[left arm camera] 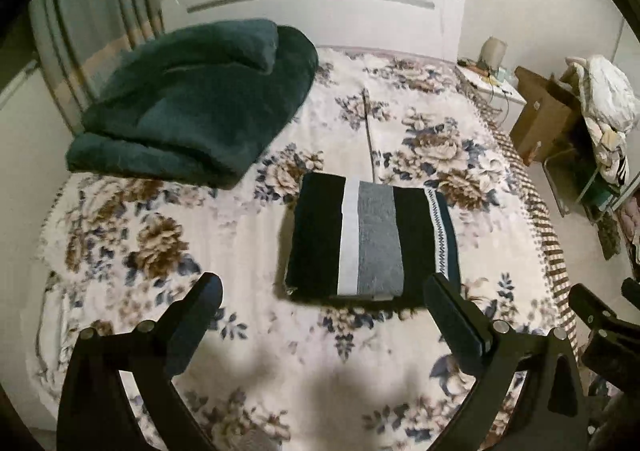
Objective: Fold small clothes
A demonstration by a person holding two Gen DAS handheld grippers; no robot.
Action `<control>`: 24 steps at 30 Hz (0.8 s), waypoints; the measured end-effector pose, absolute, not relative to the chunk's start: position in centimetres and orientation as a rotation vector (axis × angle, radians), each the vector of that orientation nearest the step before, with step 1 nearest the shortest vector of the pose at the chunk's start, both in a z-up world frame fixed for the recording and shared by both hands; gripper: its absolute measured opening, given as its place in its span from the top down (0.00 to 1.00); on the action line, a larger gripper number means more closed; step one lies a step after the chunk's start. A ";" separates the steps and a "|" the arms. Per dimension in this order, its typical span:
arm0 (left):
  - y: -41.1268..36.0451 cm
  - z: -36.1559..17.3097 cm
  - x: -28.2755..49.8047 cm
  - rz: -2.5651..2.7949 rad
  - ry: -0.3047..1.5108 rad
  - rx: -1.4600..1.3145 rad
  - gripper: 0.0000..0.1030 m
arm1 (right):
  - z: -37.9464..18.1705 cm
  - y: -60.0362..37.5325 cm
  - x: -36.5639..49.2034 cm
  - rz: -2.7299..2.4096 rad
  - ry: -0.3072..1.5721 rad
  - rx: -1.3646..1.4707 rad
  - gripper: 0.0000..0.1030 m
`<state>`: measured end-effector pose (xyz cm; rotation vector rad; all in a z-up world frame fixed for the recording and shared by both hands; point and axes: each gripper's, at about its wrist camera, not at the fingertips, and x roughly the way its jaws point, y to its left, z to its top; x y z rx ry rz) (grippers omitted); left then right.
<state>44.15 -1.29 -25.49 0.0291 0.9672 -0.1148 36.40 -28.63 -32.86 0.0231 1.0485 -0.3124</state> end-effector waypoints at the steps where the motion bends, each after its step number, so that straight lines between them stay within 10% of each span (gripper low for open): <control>1: -1.2 -24.8 43.5 -0.115 0.961 0.027 0.00 | -31.2 -28.3 35.3 -0.309 1.032 0.023 0.00; 24: 0.1 -4.8 23.3 -0.100 0.731 0.028 0.00 | -6.3 -22.8 12.3 -0.254 0.746 -0.006 0.00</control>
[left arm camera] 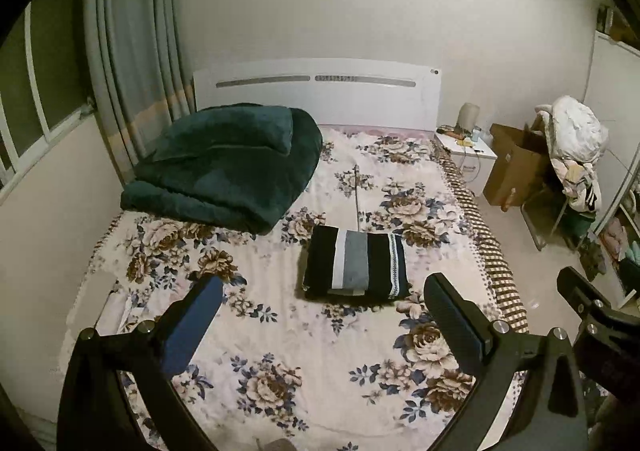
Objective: Fold small clothes
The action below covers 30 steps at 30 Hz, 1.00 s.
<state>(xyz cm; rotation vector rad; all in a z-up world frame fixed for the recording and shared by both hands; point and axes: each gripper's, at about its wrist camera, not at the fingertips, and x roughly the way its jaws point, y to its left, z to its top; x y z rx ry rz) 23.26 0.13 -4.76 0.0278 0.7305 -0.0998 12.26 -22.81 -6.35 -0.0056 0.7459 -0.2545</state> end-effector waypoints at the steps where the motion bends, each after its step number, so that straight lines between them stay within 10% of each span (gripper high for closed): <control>1: 0.1 -4.5 22.8 -0.098 0.726 0.030 0.00 | -5.8 -22.7 11.7 -0.253 0.740 -0.005 0.00; 30: 0.6 -1.4 18.0 -0.094 0.683 0.019 0.00 | -1.5 -22.8 6.2 -0.225 0.701 0.004 0.00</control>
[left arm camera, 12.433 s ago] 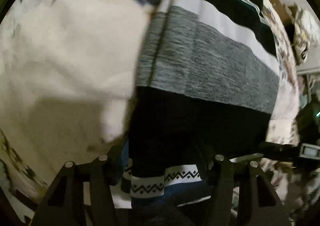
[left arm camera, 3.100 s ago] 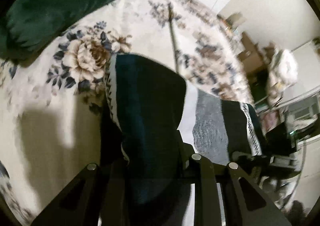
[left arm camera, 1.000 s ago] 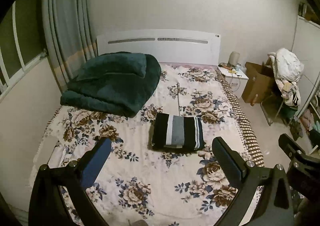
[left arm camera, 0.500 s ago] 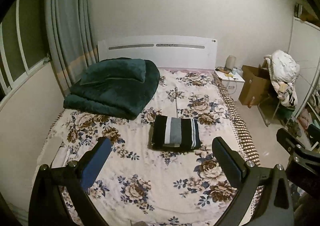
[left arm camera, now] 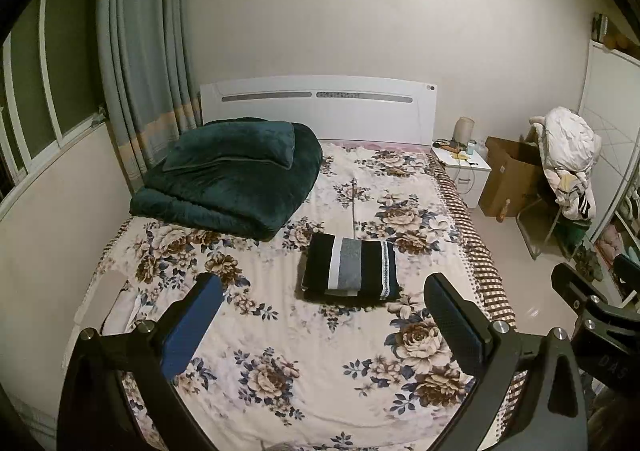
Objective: Fold small clothes
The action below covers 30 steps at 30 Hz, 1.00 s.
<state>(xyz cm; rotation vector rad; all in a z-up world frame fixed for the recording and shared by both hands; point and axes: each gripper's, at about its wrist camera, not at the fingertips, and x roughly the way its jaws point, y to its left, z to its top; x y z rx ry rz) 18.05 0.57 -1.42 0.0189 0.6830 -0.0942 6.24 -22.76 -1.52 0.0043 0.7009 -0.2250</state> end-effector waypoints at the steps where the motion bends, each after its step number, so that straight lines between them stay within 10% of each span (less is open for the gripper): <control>1: 0.6 -1.3 18.0 -0.095 0.680 0.018 0.00 | -1.5 -22.8 6.2 -0.225 0.701 0.005 0.00; 30: 0.0 -0.7 17.4 -0.091 0.677 0.021 0.00 | -0.8 -22.4 6.6 -0.206 0.700 0.009 0.00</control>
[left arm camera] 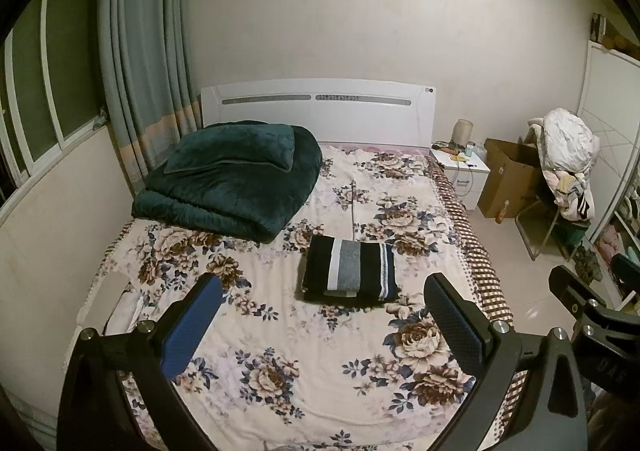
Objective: Fold small clothes
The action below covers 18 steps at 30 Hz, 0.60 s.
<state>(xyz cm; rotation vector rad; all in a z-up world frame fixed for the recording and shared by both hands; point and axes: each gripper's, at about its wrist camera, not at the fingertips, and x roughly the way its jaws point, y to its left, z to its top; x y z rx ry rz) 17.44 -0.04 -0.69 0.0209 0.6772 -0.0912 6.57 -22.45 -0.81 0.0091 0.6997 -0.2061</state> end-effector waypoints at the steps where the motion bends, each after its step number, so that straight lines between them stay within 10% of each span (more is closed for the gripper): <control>1: -0.1 -0.6 17.4 -0.092 0.677 0.020 0.00 | -0.8 -22.4 6.5 -0.207 0.699 0.009 0.00; 18: 0.0 -0.7 17.4 -0.091 0.676 0.019 0.00 | -0.2 -22.3 6.6 -0.193 0.691 0.003 0.00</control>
